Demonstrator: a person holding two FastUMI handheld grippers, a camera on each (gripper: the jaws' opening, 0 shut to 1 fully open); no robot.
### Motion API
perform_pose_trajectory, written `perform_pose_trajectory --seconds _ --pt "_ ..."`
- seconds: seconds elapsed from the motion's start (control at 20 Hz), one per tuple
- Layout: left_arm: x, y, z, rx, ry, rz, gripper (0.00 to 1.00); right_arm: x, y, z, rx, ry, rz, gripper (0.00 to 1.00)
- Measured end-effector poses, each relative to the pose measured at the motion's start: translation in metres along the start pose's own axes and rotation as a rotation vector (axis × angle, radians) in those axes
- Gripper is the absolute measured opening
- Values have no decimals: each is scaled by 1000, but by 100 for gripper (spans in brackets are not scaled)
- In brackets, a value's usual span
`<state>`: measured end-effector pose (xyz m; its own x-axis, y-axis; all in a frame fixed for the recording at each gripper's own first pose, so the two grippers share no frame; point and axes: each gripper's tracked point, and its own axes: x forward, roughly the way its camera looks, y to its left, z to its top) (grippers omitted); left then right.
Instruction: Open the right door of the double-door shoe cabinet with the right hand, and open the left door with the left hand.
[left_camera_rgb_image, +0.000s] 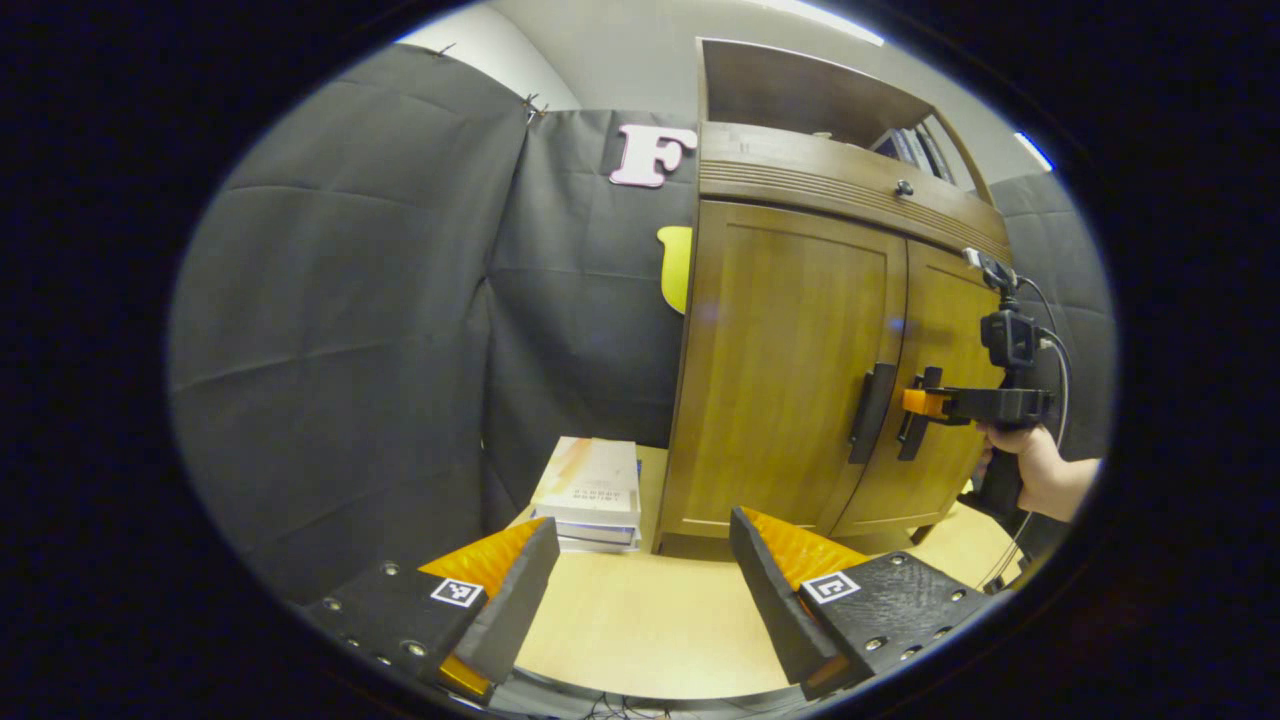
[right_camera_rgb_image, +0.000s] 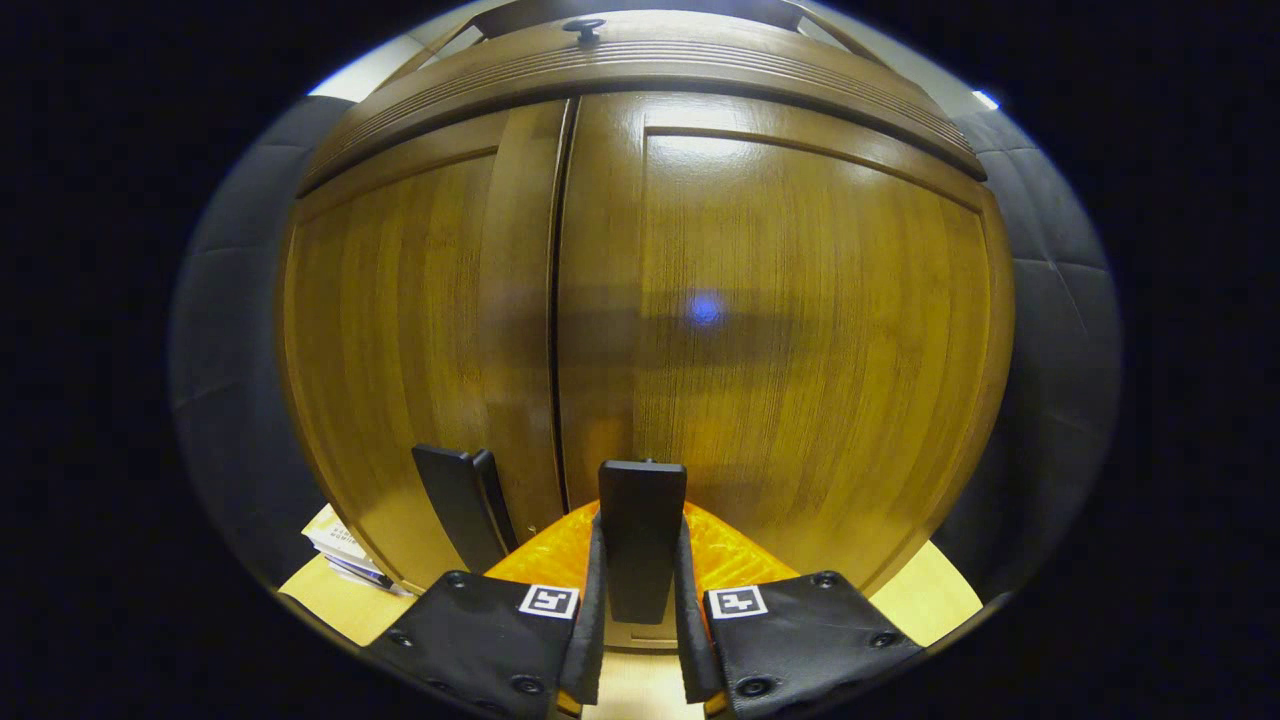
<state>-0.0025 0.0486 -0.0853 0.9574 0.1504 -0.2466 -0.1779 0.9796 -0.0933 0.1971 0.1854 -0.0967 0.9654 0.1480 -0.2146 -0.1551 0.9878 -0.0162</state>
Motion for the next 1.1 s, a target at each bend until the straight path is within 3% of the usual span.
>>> perform_pose_trajectory --seconds 0.05,0.1,0.2,1.1 --pt "-1 0 -1 -4 3 1 100 2 -1 -1 20 0 3 31" --pt "-1 0 -2 -6 7 -1 100 2 -2 -3 18 3 15 23" --pt "0 0 -3 -6 7 -5 100 0 -5 -1 2 -3 35 17" --pt "-3 -9 14 37 -8 -79 100 -36 -7 5 6 -33 136 18"
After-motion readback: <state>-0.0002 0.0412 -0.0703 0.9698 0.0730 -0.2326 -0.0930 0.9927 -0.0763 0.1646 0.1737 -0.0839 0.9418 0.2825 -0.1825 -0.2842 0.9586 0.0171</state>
